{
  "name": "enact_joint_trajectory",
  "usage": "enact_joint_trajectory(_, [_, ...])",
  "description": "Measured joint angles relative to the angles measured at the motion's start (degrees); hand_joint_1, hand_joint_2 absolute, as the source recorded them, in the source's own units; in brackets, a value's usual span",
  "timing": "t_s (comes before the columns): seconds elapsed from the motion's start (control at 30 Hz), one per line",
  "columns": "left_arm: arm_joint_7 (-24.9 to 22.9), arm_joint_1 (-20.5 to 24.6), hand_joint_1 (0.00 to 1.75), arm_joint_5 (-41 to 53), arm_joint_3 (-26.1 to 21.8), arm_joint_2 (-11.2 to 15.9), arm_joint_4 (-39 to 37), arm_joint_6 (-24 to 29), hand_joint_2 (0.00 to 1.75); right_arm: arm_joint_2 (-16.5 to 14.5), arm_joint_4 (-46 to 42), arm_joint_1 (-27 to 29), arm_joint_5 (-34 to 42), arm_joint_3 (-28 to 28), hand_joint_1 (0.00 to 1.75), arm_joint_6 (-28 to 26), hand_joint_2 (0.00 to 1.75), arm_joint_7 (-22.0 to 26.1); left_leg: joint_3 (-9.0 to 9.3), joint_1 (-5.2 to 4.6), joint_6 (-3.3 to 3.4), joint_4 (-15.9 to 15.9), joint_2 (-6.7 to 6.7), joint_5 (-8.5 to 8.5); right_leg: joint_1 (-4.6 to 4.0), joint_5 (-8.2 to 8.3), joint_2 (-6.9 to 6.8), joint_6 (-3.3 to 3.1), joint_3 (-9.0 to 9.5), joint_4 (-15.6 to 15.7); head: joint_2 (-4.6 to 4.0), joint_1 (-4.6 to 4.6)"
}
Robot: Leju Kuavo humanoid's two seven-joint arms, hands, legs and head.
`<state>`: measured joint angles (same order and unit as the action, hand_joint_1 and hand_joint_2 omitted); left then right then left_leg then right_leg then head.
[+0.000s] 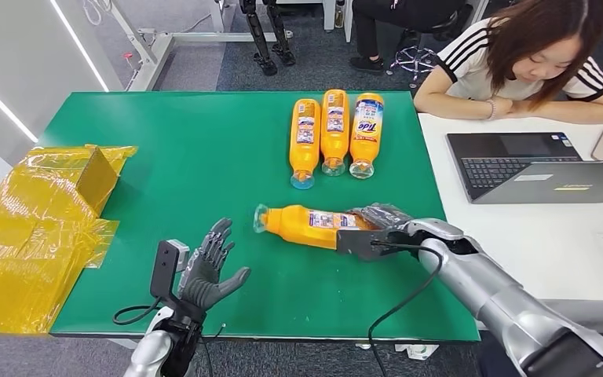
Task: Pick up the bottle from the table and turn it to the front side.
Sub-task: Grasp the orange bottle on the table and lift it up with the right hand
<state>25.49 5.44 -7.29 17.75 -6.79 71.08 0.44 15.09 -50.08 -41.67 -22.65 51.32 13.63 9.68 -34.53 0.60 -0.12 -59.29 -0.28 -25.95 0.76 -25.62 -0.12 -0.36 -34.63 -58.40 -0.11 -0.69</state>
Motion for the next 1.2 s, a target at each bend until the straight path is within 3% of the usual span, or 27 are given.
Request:
enact_joint_trajectory(0.17, [1.53,0.45,0.0,2.38,-0.01,0.27,0.04,2.54,1.75,0.9,-7.44,8.55,6.54,-8.22,1.75,-2.83,1.75,4.26,-0.03,0.0,0.0,0.0,-0.06,-0.03,0.0,-0.04,-0.06,0.05,-0.01,0.02,0.0,-0.02])
enact_joint_trajectory(0.37, [2.51,0.94,0.0,5.79,-0.09,0.46,0.23,4.92,1.75,1.56,-15.43,20.18,3.11,-17.41,1.75,-10.77,1.75,5.95,-0.1,-0.01,0.01,0.01,-0.15,-0.04,0.01,-0.07,-0.14,0.08,0.0,0.04,0.0,0.0])
enact_joint_trajectory(0.57, [2.92,1.74,0.0,5.37,-0.59,0.46,0.36,1.3,1.75,-2.22,-21.89,28.89,0.22,-27.79,1.75,-11.11,1.75,8.81,-0.13,0.0,0.03,0.04,-0.13,-0.05,0.0,-0.07,-0.12,0.08,-0.06,0.03,0.0,-0.01])
enact_joint_trajectory(0.77, [0.97,6.94,0.0,3.59,-0.26,0.28,0.35,-5.76,1.75,-8.0,-21.0,28.72,-0.06,-31.25,1.75,-11.45,1.75,12.97,-0.11,0.01,-0.01,0.03,-0.09,0.06,-0.01,0.01,-0.11,-0.01,-0.07,-0.02,0.0,-0.01])
enact_joint_trajectory(0.97, [-0.38,11.96,0.0,1.99,0.57,-0.09,0.35,-8.13,1.75,-12.17,-18.76,26.74,0.29,-31.7,1.75,-12.02,1.75,14.9,-0.12,0.01,-0.03,0.03,-0.09,0.12,0.0,0.05,-0.11,-0.03,-0.07,-0.03,0.0,-0.01])
enact_joint_trajectory(1.2, [-5.49,19.86,0.0,-7.53,1.95,-0.92,0.34,-12.66,1.75,-17.53,-12.76,19.5,2.24,-30.56,1.75,-12.33,1.75,16.38,-0.12,0.01,-0.07,0.02,0.01,0.15,0.0,0.12,0.03,-0.02,-0.13,-0.03,0.0,-0.01])
